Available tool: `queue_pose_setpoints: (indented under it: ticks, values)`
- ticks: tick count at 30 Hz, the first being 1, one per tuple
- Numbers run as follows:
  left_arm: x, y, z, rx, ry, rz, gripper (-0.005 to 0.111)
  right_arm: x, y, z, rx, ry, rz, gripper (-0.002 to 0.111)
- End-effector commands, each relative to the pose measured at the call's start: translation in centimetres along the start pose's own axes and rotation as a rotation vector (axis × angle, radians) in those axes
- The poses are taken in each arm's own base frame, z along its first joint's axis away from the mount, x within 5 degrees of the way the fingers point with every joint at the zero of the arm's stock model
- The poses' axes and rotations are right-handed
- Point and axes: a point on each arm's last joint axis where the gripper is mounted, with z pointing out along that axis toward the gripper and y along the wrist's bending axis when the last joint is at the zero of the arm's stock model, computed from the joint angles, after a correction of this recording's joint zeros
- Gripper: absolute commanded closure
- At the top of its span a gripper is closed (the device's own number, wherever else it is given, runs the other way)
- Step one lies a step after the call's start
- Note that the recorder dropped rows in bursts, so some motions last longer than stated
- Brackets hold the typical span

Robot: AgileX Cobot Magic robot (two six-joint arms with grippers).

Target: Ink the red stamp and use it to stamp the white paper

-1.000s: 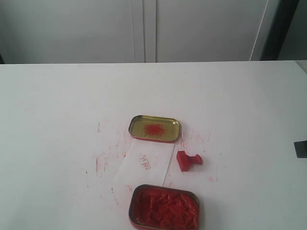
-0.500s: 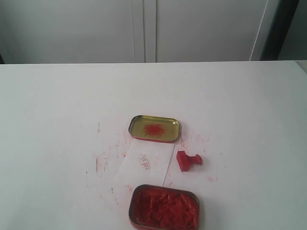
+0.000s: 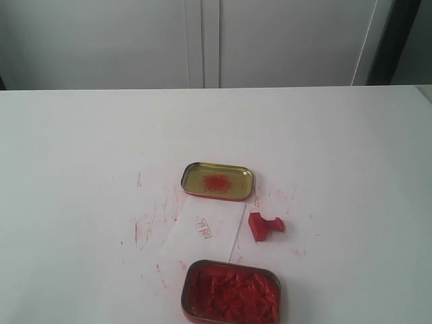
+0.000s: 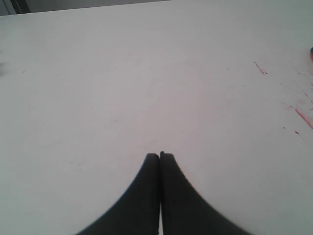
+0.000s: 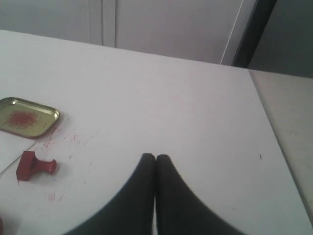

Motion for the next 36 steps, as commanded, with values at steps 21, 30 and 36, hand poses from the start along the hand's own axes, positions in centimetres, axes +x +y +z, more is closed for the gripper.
queue_pose_setpoints:
  ticks: [21,30,36]
  values:
    - [0.1,0.0,0.0,-0.004,-0.004,-0.006,0.107,1.5,-0.2,-0.1,0.075,-0.236,-0.069,0.108]
    - [0.1,0.0,0.0,-0.004,-0.004,-0.006,0.107,1.8,-0.2,-0.1,0.070,-0.205,-0.068,0.108]
    - [0.1,0.0,0.0,-0.004,-0.004,-0.006,0.107,1.8,-0.2,-0.1,0.070,-0.205,-0.068,0.108]
